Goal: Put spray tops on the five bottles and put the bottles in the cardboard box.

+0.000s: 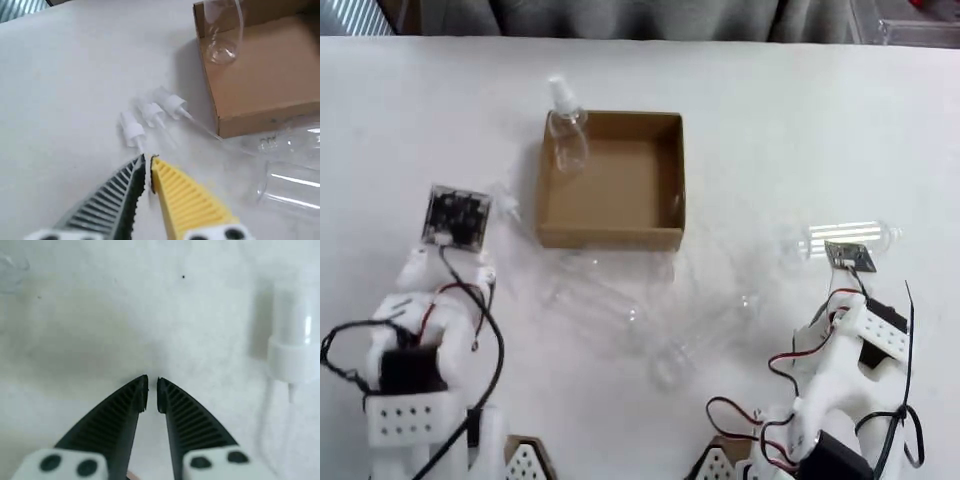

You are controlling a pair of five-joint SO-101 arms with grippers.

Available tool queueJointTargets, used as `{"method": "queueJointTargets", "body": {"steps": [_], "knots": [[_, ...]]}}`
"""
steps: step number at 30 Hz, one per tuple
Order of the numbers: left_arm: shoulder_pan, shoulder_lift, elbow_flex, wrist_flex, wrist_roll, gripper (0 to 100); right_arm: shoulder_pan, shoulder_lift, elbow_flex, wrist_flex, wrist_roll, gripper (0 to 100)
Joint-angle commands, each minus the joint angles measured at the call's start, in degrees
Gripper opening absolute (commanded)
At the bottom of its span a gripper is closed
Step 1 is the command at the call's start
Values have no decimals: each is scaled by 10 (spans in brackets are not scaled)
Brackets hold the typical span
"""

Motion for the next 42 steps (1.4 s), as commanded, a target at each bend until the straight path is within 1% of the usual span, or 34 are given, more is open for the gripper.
{"method": "queueJointTargets", "body": {"steps": [1,5,10,13,17,19,27,30,35,39,42], "knots": [[51,67,-67,13,-53,93,-4,0,-2,-7,-6,15],[101,75,-70,32,-92,178,-4,0,-1,-15,-6,15],[145,70,-69,52,-192,191,-4,1,-1,-19,-6,15],[184,71,-69,109,-282,191,-5,1,-1,-19,-6,15],[241,71,-69,219,-426,191,-6,1,-1,-19,-6,15],[269,71,-69,252,-476,191,-6,1,0,-19,-6,15],[374,72,-72,254,-487,194,-5,1,0,-19,-6,15],[402,74,-69,225,-487,196,-4,1,0,-19,-6,15],[422,75,-73,193,-488,196,-4,1,0,-19,-6,15],[422,76,-70,166,-501,196,-4,1,0,-19,-6,15],[422,109,-83,148,-502,197,-6,1,0,-20,-6,15]]}}
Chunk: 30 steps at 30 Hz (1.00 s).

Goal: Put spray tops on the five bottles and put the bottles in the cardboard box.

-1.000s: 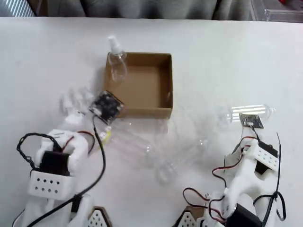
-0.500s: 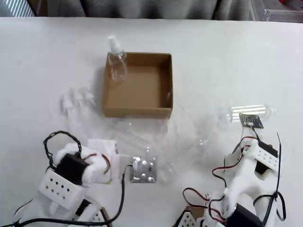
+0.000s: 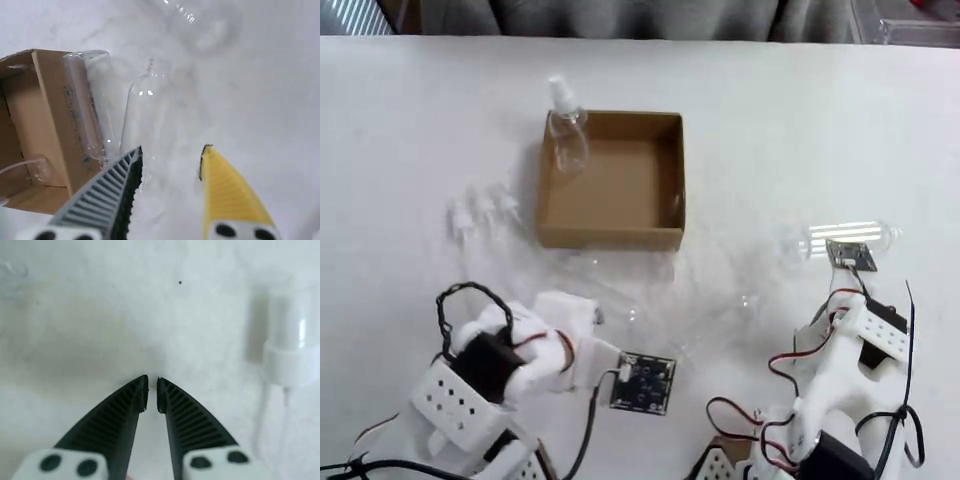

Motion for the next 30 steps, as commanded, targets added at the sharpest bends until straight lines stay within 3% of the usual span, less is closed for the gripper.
{"method": "queueJointTargets", "body": {"steps": [1,8,12,30], "knots": [[7,52,-56,-25,-7,197,-7,0,-2,-7,-6,15],[3,225,-131,-26,-6,202,-7,0,2,-15,-6,15],[7,279,-188,-1,-4,290,-7,0,2,-15,-6,15],[7,416,-221,-69,-4,286,-7,0,4,-15,6,15]]}}
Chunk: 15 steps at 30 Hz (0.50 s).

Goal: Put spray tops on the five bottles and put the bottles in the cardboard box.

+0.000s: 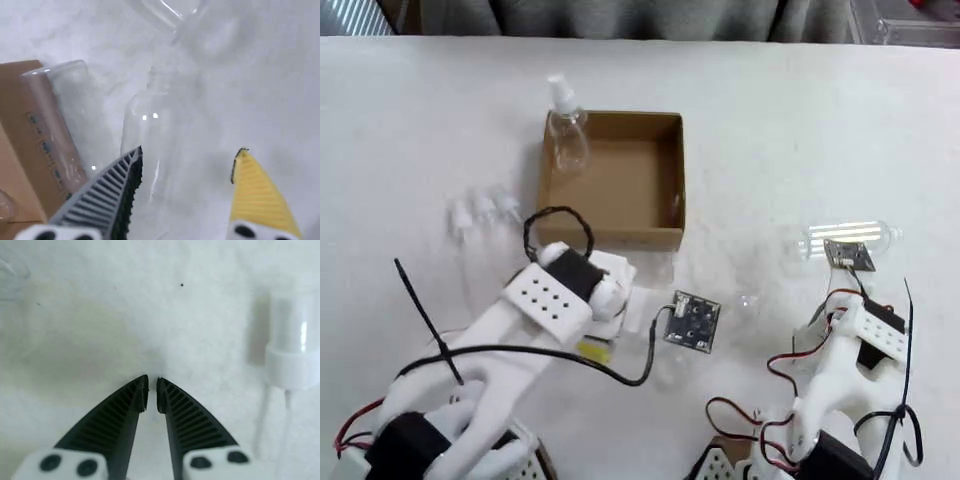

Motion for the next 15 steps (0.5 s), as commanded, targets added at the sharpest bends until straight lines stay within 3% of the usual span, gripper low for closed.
{"method": "queueJointTargets", "body": {"steps": [1,15], "knots": [[7,15,-35,-16,-4,286,-3,0,-2,-7,8,15],[7,96,-40,-102,24,288,-4,0,-2,-7,12,15]]}}
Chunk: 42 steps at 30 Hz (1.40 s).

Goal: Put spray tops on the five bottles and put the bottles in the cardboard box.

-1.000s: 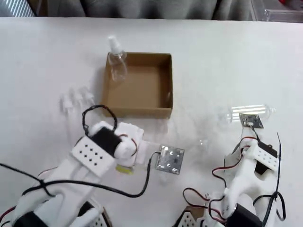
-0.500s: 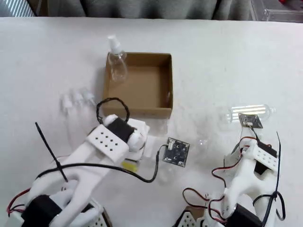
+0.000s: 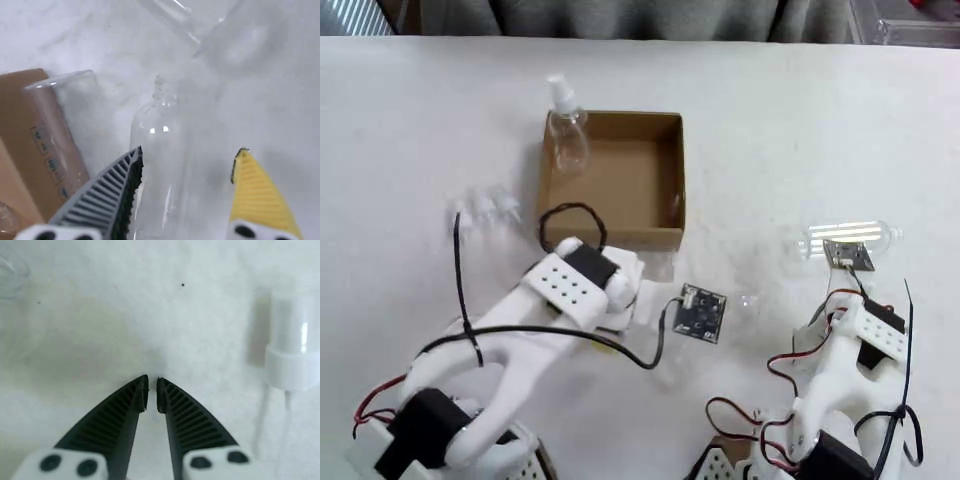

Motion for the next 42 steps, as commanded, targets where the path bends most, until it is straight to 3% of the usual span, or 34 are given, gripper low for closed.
{"method": "queueJointTargets", "body": {"steps": [1,11,28,42], "knots": [[7,19,-29,-35,25,288,-4,0,-2,-7,7,15],[22,77,-29,-85,86,288,-4,0,-2,-6,7,15],[-30,75,-4,-76,77,288,-2,0,-2,-7,7,15],[-29,77,-2,-50,49,283,0,0,-2,-7,7,15]]}}
